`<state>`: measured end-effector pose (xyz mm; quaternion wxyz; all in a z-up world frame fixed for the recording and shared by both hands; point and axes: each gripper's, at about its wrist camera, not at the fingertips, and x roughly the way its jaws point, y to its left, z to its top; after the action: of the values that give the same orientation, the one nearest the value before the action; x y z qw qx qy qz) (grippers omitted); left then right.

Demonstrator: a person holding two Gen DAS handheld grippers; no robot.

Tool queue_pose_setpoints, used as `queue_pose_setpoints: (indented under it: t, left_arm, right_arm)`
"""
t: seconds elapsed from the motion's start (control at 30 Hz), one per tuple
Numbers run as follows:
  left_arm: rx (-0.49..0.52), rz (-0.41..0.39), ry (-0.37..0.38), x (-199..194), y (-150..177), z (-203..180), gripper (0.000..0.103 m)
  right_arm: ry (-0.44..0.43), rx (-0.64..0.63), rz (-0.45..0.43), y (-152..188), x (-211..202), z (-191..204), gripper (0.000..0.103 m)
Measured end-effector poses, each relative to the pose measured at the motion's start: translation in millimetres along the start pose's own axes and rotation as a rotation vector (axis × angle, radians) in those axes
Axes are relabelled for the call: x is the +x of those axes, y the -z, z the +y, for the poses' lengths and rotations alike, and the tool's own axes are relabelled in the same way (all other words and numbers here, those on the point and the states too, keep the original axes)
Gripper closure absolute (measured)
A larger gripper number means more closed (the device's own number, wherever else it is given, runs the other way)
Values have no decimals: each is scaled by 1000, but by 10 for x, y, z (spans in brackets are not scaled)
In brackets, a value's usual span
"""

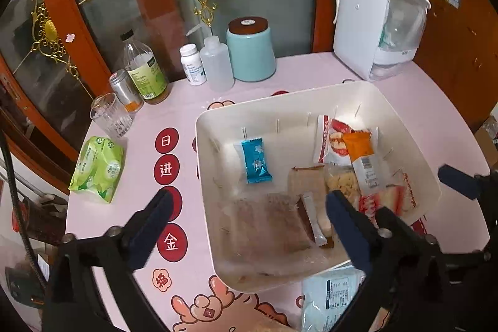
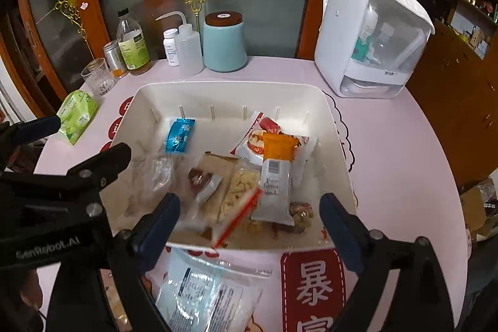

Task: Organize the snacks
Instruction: 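Carry both bags into the white tray and open both grippers, then move both grippers back from the tray toward the remaining snacks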

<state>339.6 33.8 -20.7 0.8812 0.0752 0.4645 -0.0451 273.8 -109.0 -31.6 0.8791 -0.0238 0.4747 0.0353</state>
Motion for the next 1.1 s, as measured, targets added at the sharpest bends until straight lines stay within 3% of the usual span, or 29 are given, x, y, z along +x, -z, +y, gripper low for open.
queue_pose_setpoints:
  t: [0.4, 0.7, 1.1]
  left_arm:
    - [-43, -61, 13, -505, 100, -103, 1]
    - [-37, -85, -11, -937, 357, -378, 1]
    - [-96, -56, -44, -1329, 777, -722, 1]
  right_arm:
    - [-74, 83, 20, 363, -476, -328, 11]
    - [-116, 89, -14, 706, -955, -557, 11]
    - [-59, 27, -83, 1200, -1569, -834, 11]
